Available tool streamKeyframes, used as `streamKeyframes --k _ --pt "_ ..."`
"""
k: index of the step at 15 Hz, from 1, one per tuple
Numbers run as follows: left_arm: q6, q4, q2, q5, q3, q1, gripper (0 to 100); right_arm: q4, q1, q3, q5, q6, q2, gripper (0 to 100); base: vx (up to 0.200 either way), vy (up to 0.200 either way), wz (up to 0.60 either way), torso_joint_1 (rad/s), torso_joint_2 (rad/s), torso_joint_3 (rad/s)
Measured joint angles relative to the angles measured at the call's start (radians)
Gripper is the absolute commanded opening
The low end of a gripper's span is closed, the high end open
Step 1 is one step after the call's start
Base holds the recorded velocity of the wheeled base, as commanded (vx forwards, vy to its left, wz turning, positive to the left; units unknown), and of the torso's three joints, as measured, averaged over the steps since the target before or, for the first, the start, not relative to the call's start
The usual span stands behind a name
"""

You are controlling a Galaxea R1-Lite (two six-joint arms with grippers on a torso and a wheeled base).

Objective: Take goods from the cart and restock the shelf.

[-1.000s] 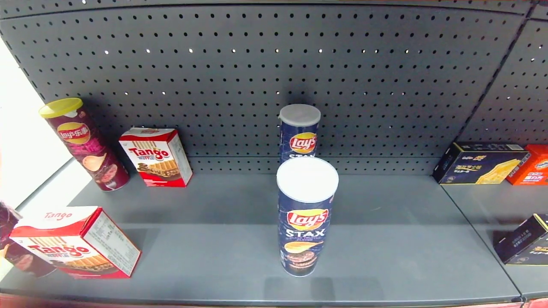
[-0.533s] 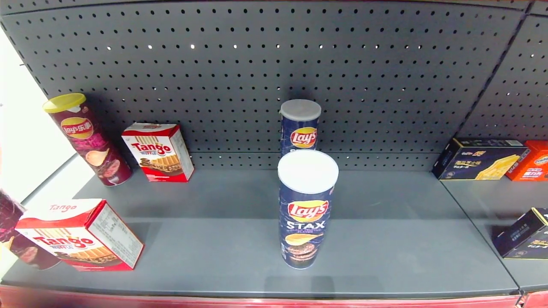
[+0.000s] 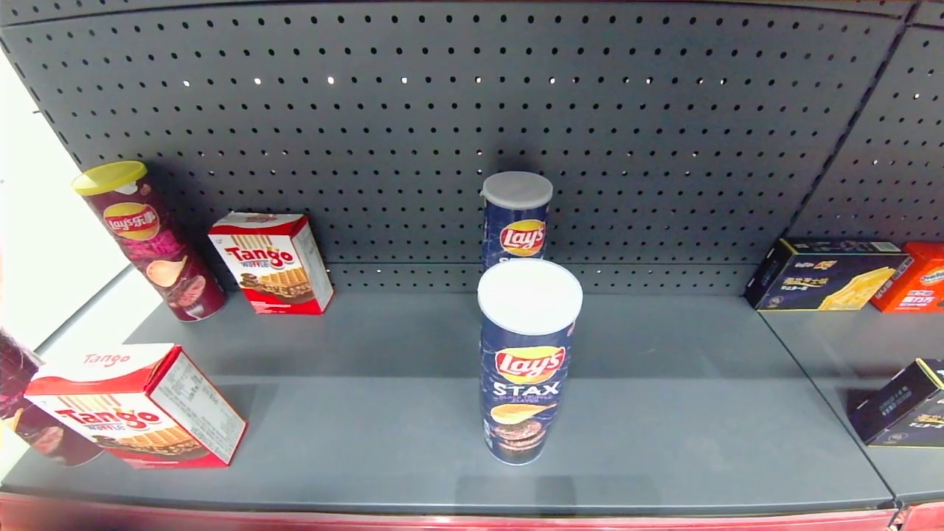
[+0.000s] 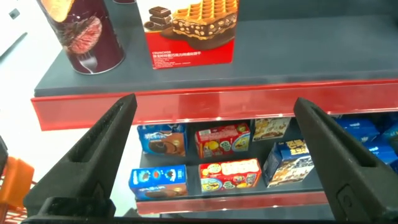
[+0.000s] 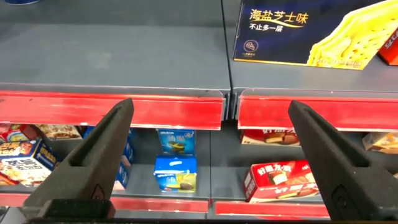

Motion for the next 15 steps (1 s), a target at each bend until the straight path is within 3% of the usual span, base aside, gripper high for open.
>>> streamKeyframes --k 2,15 --pt "0.002 0.0 0.0 -0.002 0.0 0.0 100 0.0 0.0 0.0 0.0 0.0 0.0 100 -0.2 0.0 0.0 0.0 0.0 0.005" --pt "0.0 0.0 0.0 -0.002 0.0 0.001 100 0.0 0.0 0.0 -0.001 0.0 0.0 100 0.0 0.0 0.0 0.0 0.0 0.0"
